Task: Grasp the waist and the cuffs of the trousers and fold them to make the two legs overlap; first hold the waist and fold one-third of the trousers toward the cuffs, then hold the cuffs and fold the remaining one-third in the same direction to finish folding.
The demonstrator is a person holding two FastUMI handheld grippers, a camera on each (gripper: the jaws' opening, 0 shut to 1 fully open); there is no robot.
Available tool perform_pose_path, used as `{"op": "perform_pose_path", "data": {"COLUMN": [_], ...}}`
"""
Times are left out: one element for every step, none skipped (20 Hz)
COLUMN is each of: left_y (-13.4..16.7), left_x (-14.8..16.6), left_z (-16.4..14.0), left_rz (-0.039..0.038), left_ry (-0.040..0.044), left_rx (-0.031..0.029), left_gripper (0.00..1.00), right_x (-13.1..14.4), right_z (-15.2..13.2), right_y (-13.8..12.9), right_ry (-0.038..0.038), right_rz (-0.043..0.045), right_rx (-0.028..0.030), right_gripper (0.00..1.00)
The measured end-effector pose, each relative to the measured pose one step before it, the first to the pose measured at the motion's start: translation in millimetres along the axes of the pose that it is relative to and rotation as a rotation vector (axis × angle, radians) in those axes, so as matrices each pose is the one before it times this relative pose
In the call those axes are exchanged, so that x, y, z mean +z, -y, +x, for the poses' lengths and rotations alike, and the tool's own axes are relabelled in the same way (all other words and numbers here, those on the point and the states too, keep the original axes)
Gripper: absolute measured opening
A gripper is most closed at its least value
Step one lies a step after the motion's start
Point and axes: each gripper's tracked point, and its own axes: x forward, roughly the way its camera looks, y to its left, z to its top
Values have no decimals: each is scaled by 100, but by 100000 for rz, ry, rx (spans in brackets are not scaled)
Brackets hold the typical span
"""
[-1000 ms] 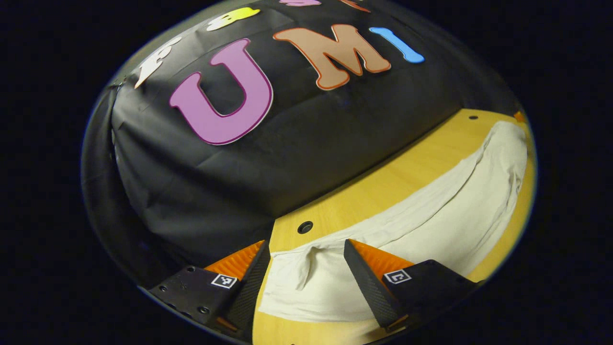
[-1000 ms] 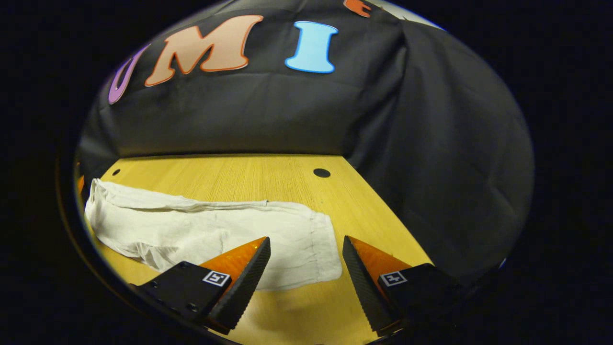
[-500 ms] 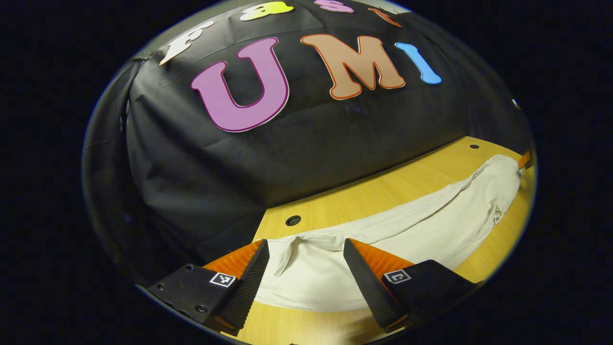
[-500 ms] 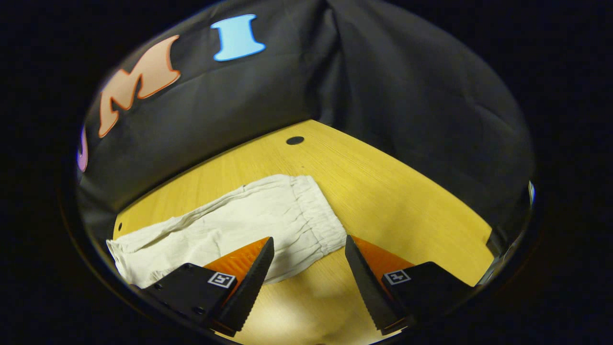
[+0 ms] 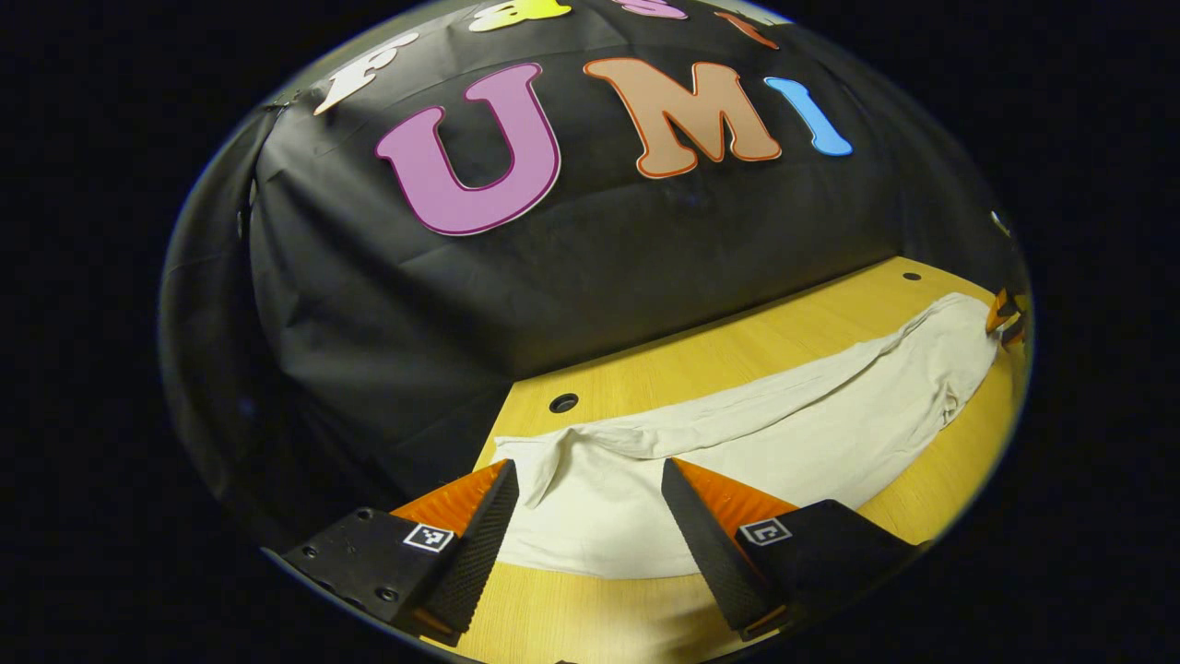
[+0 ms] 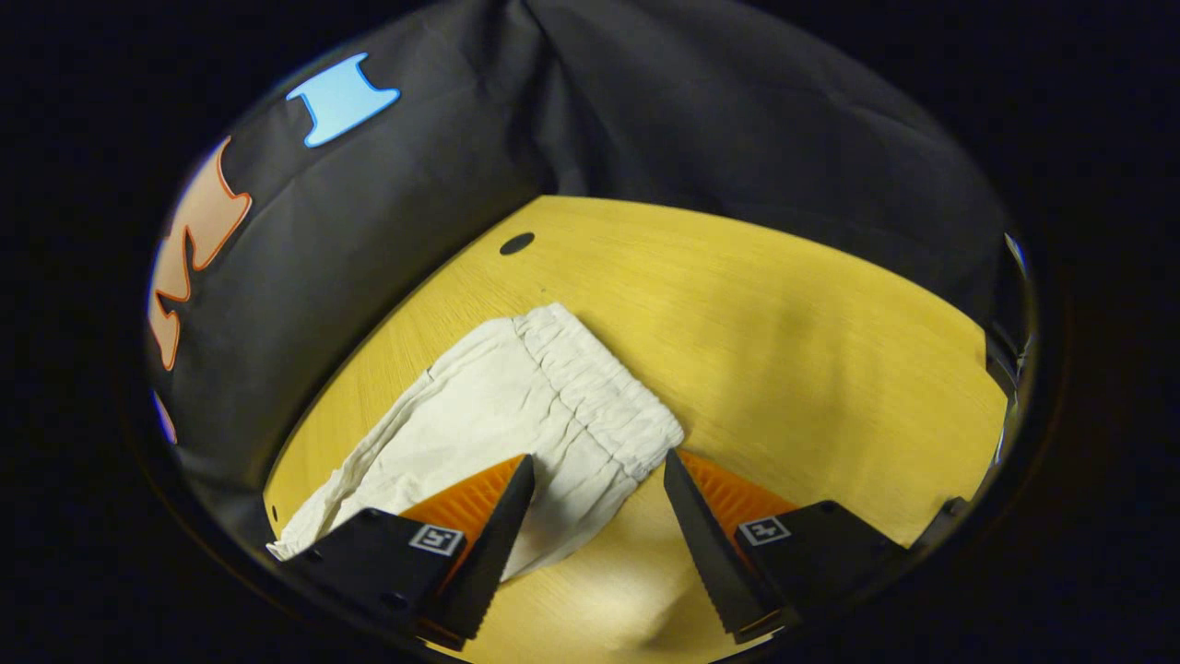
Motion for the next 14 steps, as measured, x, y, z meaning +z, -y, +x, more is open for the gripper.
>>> {"op": "perform_pose_path", "data": {"left_y": [173, 224, 357, 210, 226, 205, 207, 42, 152, -26, -60, 30, 79, 13], "left_x": [-40, -139, -216, -157, -174, 22, -73, 146, 6, -27, 82, 83, -69, -133], "left_z": [-96, 16, 12, -83, -122, -183, -97, -156, -170, -182, -244, -186, -272, -246], "left_rz": [-280, -435, -383, -348, -243, -48, 377, 492, 384, 124, -126, -466, -717, -763], "left_ry": [-183, -401, -754, -961, -506, -209, -76, 206, -194, -261, 102, 213, -45, -674], "left_rx": [-378, -340, -415, -333, -194, -288, 81, 291, -82, 290, 349, 369, 352, 783], "left_gripper": [96, 96, 96, 96, 96, 96, 96, 96, 96, 96, 96, 96, 96, 96], "right_x": [289, -136, 79, -211, 288, 271, -95, 486, 106, 292, -175, -301, -183, 209], "right_z": [44, 131, 34, 135, -248, -162, 294, 91, 58, -197, -194, -22, -9, -132], "right_y": [319, 29, 115, -43, -151, 19, 239, 358, 55, 116, -714, -184, -195, -188], "right_ry": [1330, -1572, -59, -2104, 492, -1030, -770, 641, 411, 872, 768, 656, 935, 1045], "right_rz": [-2756, -2306, -1983, 149, 1661, 995, -208, -663, -693, -42, 233, -515, -1092, -1022], "right_rx": [-1037, -244, 240, 1076, 808, 239, 210, -444, -1127, -1049, -594, -633, -571, -197], "right_gripper": [75, 72, 62, 53, 24, 23, 17, 12, 12, 17, 17, 17, 17, 17]}}
